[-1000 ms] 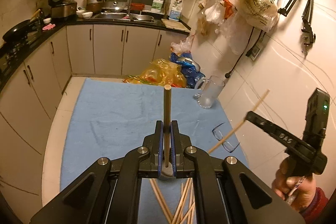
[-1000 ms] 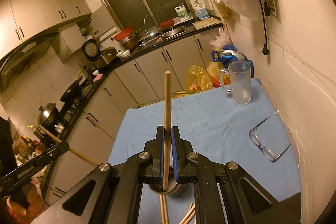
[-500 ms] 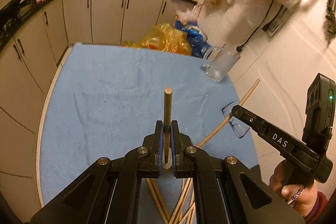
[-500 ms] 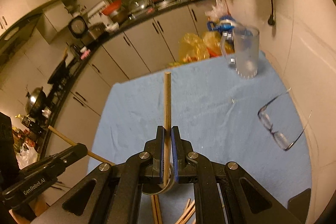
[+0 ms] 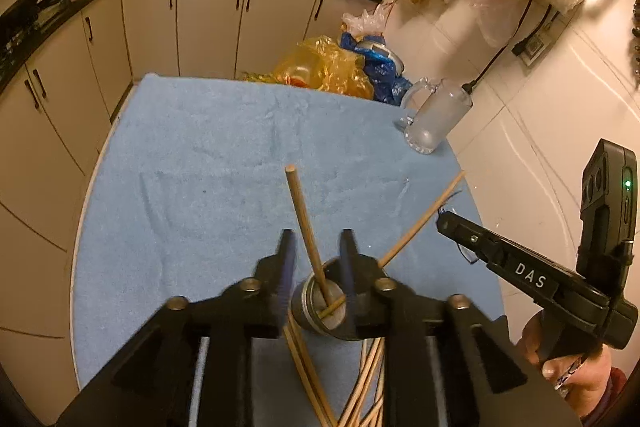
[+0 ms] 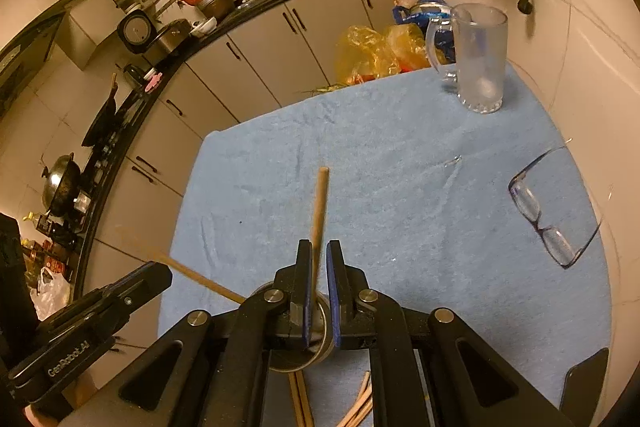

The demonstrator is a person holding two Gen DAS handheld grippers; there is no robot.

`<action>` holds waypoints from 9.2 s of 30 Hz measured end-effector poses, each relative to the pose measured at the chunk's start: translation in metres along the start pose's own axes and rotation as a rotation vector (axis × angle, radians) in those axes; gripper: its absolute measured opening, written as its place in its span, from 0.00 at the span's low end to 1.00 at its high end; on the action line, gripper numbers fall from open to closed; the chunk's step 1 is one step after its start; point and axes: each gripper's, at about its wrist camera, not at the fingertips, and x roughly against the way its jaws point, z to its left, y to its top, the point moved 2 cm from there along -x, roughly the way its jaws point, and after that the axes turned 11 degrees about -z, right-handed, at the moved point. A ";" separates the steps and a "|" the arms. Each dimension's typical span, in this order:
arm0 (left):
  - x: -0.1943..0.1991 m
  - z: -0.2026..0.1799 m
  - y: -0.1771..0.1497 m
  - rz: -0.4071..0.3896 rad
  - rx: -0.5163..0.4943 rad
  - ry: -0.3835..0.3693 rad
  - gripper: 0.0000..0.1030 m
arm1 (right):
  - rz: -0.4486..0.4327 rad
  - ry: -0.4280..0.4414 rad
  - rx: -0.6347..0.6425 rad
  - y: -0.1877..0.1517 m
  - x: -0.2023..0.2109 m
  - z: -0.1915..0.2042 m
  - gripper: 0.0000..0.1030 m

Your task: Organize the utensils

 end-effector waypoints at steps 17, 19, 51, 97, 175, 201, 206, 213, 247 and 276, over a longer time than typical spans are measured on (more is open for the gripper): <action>0.054 0.000 -0.021 -0.085 -0.063 0.004 0.38 | -0.023 -0.049 -0.098 -0.030 0.055 -0.033 0.30; 0.053 0.001 -0.033 -0.062 -0.064 0.002 0.38 | 0.003 -0.058 -0.119 -0.045 0.056 -0.044 0.30; 0.039 0.044 -0.139 0.173 0.003 0.038 0.39 | 0.322 -0.126 -0.418 -0.168 -0.015 -0.111 0.06; -0.084 0.051 -0.151 0.358 0.229 0.009 0.02 | 0.156 -0.018 -0.255 -0.119 0.055 -0.095 0.07; -0.090 0.030 -0.146 0.334 0.100 0.108 0.06 | -0.060 0.007 -0.069 -0.091 0.101 -0.057 0.06; 0.062 0.013 -0.091 -0.094 -0.020 -0.001 0.04 | -0.143 0.073 0.018 -0.080 0.113 -0.005 0.06; 0.074 0.014 -0.084 -0.121 -0.018 -0.004 0.04 | -0.162 0.079 0.023 -0.078 0.117 0.001 0.06; 0.086 0.015 -0.076 -0.149 -0.030 -0.004 0.00 | -0.176 0.077 0.025 -0.076 0.122 0.004 0.06; -0.136 0.095 -0.074 0.330 0.265 0.226 0.08 | -0.174 0.005 -0.026 -0.059 0.139 -0.055 0.06; 0.080 0.046 -0.048 -0.181 0.097 -0.006 0.06 | -0.238 0.077 0.005 -0.056 0.143 -0.008 0.06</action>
